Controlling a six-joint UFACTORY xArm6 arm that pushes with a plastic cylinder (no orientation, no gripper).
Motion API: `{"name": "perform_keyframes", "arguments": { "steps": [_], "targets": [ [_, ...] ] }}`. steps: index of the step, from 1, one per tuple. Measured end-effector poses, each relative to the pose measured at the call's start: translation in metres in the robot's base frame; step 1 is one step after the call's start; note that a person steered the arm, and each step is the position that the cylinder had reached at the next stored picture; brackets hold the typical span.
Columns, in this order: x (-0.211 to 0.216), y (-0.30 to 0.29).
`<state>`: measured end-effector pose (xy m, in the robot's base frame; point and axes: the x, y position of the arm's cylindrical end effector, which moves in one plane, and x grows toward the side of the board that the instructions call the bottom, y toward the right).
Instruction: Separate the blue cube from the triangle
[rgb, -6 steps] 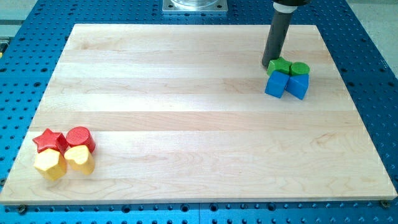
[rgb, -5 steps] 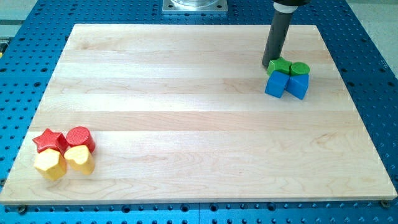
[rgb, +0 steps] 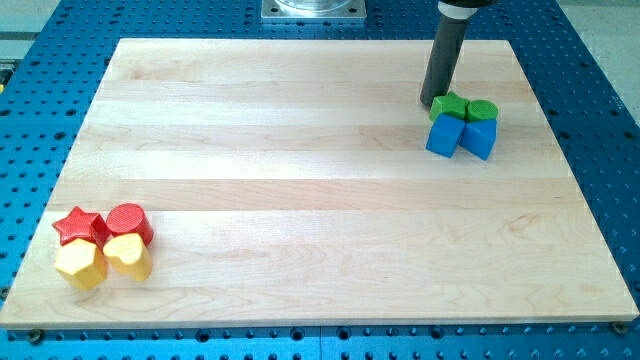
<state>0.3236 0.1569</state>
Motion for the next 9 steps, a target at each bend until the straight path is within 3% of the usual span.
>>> {"name": "perform_keyframes", "arguments": {
  "steps": [1, 2, 3, 4, 6, 8, 9],
  "targets": [
    [-0.008, -0.003],
    [-0.003, 0.075],
    [0.03, 0.153],
    [0.066, 0.1],
    [0.071, -0.08],
    [0.097, -0.132],
    [0.116, -0.228]
  ]
}}
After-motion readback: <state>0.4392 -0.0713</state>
